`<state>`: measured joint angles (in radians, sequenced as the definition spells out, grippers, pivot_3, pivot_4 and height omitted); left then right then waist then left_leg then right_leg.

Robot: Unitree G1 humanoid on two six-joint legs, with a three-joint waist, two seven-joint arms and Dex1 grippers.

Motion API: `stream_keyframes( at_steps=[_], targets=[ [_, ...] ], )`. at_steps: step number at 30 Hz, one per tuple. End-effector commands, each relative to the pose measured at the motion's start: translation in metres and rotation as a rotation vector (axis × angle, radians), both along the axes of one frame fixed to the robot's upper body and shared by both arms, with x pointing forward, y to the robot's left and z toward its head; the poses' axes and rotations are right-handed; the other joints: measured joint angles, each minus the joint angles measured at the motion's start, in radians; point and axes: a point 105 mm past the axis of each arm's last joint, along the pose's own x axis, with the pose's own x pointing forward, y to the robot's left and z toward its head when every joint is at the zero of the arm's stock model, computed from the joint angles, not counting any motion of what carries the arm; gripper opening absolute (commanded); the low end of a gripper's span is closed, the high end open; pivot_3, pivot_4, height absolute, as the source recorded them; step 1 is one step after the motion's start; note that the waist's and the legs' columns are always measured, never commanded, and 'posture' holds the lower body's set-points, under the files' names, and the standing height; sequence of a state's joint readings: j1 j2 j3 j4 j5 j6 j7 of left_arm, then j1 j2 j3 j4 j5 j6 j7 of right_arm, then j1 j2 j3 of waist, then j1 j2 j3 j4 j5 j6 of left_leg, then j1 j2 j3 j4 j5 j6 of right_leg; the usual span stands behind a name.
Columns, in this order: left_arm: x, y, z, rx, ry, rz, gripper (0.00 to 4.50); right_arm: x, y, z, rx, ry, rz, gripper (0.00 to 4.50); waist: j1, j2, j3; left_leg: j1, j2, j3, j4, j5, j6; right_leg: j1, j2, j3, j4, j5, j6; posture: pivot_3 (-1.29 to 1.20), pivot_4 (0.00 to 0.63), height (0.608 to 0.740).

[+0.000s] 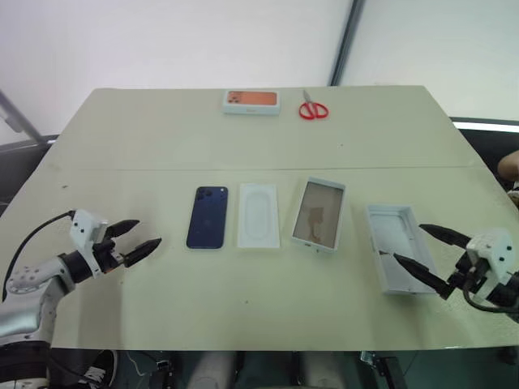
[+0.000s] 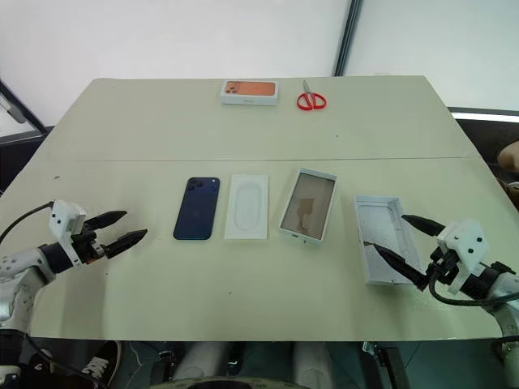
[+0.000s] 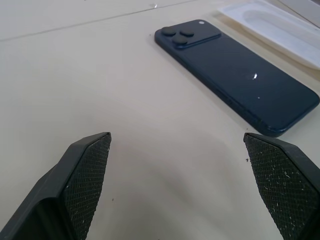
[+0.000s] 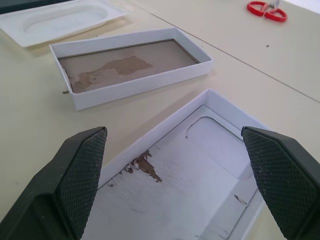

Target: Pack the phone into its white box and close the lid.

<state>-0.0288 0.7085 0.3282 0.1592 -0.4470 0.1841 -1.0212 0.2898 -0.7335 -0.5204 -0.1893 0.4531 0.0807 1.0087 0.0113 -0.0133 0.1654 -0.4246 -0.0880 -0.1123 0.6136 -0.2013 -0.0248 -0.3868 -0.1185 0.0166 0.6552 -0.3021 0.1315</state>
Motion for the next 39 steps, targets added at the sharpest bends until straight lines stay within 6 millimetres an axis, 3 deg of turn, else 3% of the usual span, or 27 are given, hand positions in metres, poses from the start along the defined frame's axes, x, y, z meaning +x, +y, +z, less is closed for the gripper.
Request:
stream_keyframes(
  at_steps=[1, 10, 28, 32, 39],
  targets=[
    [0.000, 0.002, 0.015, 0.029, -0.060, -0.013, 4.47, -0.001, -0.005, 0.009, -0.025, -0.030, 0.002, 4.50, 0.000, 0.000, 0.000, 0.000, 0.000, 0.000, 0.000, 0.000, 0.000, 0.000, 0.000, 0.000, 0.000, 0.000, 0.000, 0.00, 0.150, 0.740],
    [0.005, -0.008, 0.019, 0.002, -0.050, -0.049, 4.47, -0.003, -0.008, -0.004, -0.082, 0.000, 0.007, 4.50, 0.000, 0.000, 0.000, 0.000, 0.000, 0.000, 0.000, 0.000, 0.000, 0.000, 0.000, 0.000, 0.000, 0.000, 0.000, 0.00, 0.150, 0.740],
    [0.012, -0.023, 0.022, -0.032, -0.048, -0.077, 4.47, -0.004, -0.015, -0.007, -0.044, 0.047, -0.032, 4.50, 0.000, 0.000, 0.000, 0.000, 0.000, 0.000, 0.000, 0.000, 0.000, 0.000, 0.000, 0.000, 0.000, 0.000, 0.000, 0.00, 0.150, 0.740],
    [0.014, -0.042, 0.027, -0.092, -0.009, -0.099, 4.47, -0.001, -0.016, -0.003, -0.039, 0.033, -0.040, 4.50, 0.001, 0.000, 0.000, 0.000, 0.000, 0.000, 0.000, 0.000, 0.000, 0.000, 0.000, 0.000, 0.000, 0.000, 0.000, 0.00, 0.150, 0.740],
    [0.017, -0.098, 0.032, -0.246, 0.127, -0.155, 4.47, 0.018, 0.017, 0.012, -0.038, -0.021, 0.053, 4.50, -0.002, 0.000, 0.000, 0.000, 0.000, 0.000, 0.000, 0.000, 0.000, 0.000, 0.001, 0.000, 0.000, 0.000, 0.000, 0.00, 0.150, 0.740]
  ],
)
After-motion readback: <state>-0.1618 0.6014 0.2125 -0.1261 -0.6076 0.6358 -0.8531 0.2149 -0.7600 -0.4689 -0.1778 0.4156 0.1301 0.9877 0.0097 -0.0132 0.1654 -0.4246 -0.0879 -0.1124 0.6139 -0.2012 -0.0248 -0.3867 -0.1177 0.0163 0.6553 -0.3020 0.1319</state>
